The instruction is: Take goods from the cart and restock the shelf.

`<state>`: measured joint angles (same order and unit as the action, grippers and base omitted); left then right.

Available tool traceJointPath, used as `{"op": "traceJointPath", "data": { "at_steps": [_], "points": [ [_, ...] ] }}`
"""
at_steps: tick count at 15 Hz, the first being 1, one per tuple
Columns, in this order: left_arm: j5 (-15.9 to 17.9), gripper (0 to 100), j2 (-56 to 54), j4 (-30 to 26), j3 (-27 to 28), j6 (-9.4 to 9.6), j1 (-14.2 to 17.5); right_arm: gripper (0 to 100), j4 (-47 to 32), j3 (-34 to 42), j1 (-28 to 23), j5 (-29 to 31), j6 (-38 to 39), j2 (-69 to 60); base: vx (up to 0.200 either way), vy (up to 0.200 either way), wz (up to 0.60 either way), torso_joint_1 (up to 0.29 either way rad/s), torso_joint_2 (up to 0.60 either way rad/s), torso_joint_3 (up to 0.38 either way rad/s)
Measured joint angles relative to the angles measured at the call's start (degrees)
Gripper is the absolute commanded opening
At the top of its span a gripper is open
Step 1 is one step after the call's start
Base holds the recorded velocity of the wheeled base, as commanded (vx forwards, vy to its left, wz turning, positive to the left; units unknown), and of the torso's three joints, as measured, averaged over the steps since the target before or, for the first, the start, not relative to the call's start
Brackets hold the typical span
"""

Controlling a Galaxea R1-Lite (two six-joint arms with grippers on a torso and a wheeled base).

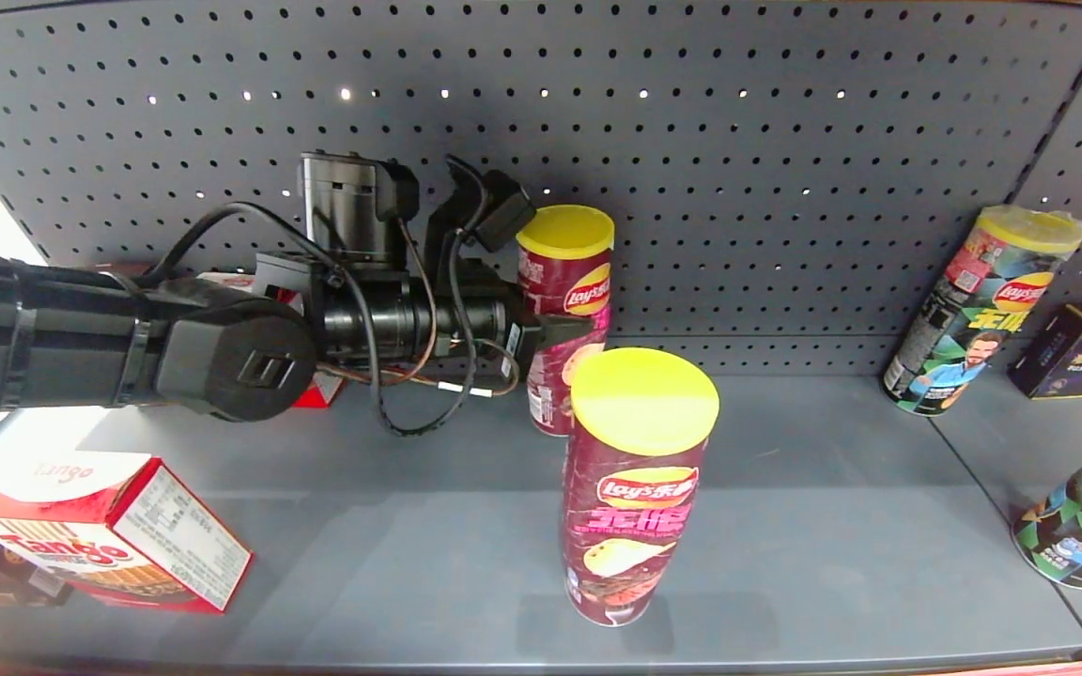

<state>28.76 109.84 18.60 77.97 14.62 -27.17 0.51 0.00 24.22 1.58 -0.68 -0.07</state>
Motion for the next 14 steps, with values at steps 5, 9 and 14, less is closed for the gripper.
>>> {"op": "traceJointPath", "data": {
  "at_steps": [5, 9, 14],
  "points": [
    [-0.1, 100, 3.0, 3.0, 1.1, 0.33, -0.3, 100, 0.0, 0.0, 0.0, 0.0, 0.0, 0.0, 0.0, 0.0, 0.0, 0.0, 0.0, 0.0],
    [-0.4, 100, 3.7, 3.3, 0.6, 1.41, -0.5, 100, 0.0, 0.0, 0.0, 0.0, 0.0, 0.0, 0.0, 0.0, 0.0, 0.0, 0.0, 0.0],
    [-0.5, 100, 0.5, 4.0, -4.1, 1.48, -0.1, 100, 0.0, 0.0, 0.0, 0.0, 0.0, 0.0, 0.0, 0.0, 0.0, 0.0, 0.0, 0.0]
  ]
}}
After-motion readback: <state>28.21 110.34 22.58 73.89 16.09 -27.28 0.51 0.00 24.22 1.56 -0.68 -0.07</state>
